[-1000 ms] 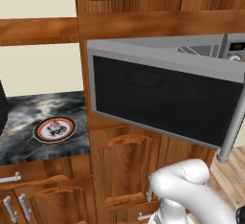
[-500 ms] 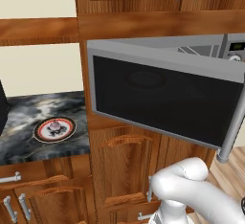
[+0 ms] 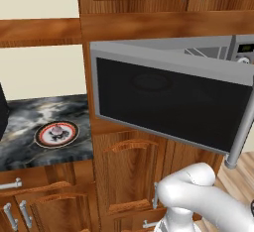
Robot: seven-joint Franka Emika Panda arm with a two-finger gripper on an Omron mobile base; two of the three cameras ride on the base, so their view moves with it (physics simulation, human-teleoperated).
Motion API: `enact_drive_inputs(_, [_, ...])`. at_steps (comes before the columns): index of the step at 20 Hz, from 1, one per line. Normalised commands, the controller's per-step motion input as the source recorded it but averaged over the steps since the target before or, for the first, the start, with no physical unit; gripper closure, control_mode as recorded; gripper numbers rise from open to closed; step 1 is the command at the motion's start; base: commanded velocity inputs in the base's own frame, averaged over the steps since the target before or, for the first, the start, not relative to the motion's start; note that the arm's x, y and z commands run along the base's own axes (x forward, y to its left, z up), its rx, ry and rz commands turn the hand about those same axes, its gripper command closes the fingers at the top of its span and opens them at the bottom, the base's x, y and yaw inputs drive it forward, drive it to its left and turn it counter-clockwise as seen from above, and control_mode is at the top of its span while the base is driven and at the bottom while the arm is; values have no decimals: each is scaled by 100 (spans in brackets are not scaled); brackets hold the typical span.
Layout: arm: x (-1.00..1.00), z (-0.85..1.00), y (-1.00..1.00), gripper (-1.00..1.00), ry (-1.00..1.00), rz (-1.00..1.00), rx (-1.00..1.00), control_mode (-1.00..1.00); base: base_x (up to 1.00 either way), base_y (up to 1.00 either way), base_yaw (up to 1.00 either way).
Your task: Pick the garlic from the counter and place it in the microwave. Then turn on the microwave.
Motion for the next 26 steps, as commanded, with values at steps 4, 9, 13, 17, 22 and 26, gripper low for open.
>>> enact_drive_inputs(4, [15, -13, 35, -100, 0, 0, 0, -100, 0, 0, 0])
enact_drive_inputs(9, [11, -3, 36, -100, 0, 0, 0, -100, 0, 0, 0])
enact_drive_inputs(13, [2, 0, 32, -100, 0, 0, 0, -100, 0, 0, 0])
enact_drive_inputs(17, [-8, 0, 35, -100, 0, 0, 0, -100, 0, 0, 0])
enact_drive_inputs(22, [-33, 0, 40, -100, 0, 0, 0, -100, 0, 0, 0])
enact_drive_inputs(26, [-43, 0, 48, -100, 0, 0, 0, -100, 0, 0, 0])
